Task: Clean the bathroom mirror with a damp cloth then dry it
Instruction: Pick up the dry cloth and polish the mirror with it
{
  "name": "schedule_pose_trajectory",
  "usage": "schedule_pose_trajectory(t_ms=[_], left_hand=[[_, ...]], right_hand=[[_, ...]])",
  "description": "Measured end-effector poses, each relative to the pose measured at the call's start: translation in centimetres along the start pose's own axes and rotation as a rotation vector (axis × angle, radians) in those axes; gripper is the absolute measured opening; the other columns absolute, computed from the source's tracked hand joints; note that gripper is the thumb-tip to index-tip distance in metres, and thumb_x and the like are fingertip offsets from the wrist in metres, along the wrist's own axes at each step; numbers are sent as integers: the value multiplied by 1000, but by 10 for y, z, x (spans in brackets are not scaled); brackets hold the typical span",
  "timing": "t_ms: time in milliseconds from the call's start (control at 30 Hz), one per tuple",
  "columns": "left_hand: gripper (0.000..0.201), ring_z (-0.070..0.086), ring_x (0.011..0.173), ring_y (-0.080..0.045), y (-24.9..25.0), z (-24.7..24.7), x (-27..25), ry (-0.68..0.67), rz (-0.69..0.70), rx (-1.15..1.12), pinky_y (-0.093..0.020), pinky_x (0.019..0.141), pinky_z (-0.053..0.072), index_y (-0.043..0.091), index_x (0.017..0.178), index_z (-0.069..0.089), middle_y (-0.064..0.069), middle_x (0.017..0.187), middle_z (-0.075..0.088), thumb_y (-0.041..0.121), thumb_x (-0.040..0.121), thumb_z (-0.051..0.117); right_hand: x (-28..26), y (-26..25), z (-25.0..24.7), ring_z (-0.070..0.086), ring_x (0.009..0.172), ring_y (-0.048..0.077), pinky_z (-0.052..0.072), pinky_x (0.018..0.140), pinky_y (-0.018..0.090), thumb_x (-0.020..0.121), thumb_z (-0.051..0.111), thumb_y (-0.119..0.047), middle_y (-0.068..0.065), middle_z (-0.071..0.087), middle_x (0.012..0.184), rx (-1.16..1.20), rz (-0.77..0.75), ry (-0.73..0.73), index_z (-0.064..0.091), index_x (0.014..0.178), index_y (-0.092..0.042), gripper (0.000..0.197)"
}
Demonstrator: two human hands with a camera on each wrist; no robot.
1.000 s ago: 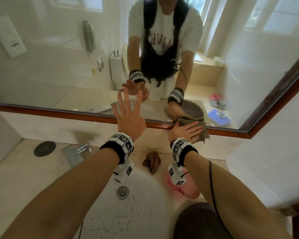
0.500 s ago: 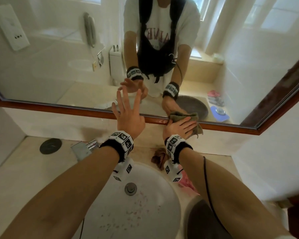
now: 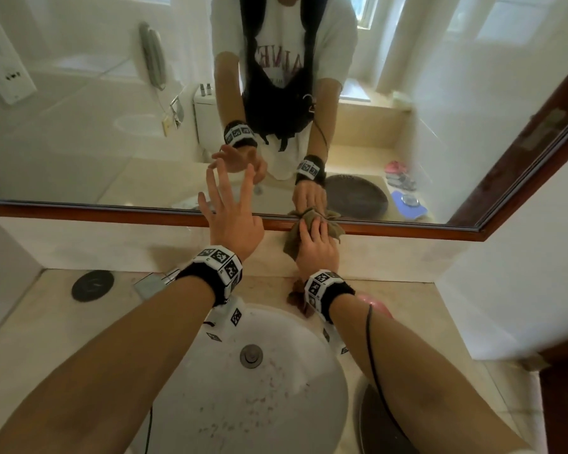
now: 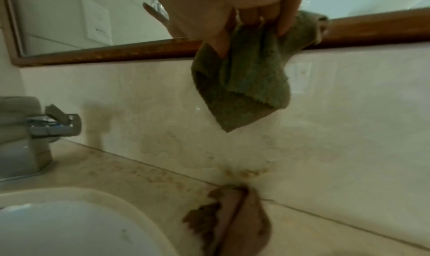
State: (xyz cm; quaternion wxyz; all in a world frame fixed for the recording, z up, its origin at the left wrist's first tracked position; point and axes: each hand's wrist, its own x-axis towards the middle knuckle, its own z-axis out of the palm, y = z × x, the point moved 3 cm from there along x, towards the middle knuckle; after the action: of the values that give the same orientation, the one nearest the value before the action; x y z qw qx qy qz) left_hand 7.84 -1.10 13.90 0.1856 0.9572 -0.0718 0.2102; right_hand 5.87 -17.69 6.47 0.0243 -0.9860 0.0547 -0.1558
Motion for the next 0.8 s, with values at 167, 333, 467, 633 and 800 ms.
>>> schedule_pose_trajectory(t_ms=[167,333,467,633,800], left_hand=[[96,-10,150,-41,21,-2,-14,13,15,-6,-67,116,10,32,156,-3,-16,162,-17,18,81,56],[90,4,150,-41,40,-10,-30,10,42,-73,-64,115,18,30,156,12,-16,164,-4,17,80,59],[76,28,145,-32,50,-17,-49,-86,104,-205,-54,114,28,24,153,28,-11,164,15,21,87,65],[67,40,140,-20,55,-25,-81,-191,148,-476,-50,114,34,28,146,43,0,152,45,21,83,66],[62,43,135,-14,61,-36,-115,-228,166,-552,-37,117,29,29,140,52,5,147,50,12,83,70]], right_hand=[[10,37,-30,50,126,21,44,93,33,100,38,-29,-4,46,146,111,-63,-72,53,134,-35,38],[3,50,-59,60,104,25,49,86,34,96,48,-34,-1,68,117,388,156,-48,62,125,-36,32],[-8,59,-72,62,102,20,50,90,35,89,57,-34,-5,70,111,588,233,-83,68,111,-31,25],[-31,65,-87,64,94,22,51,89,44,76,77,-26,2,68,97,1027,332,-143,59,94,-22,26],[-65,52,-108,66,85,22,56,66,30,78,78,-23,10,68,97,1338,300,-316,57,105,-14,36]])
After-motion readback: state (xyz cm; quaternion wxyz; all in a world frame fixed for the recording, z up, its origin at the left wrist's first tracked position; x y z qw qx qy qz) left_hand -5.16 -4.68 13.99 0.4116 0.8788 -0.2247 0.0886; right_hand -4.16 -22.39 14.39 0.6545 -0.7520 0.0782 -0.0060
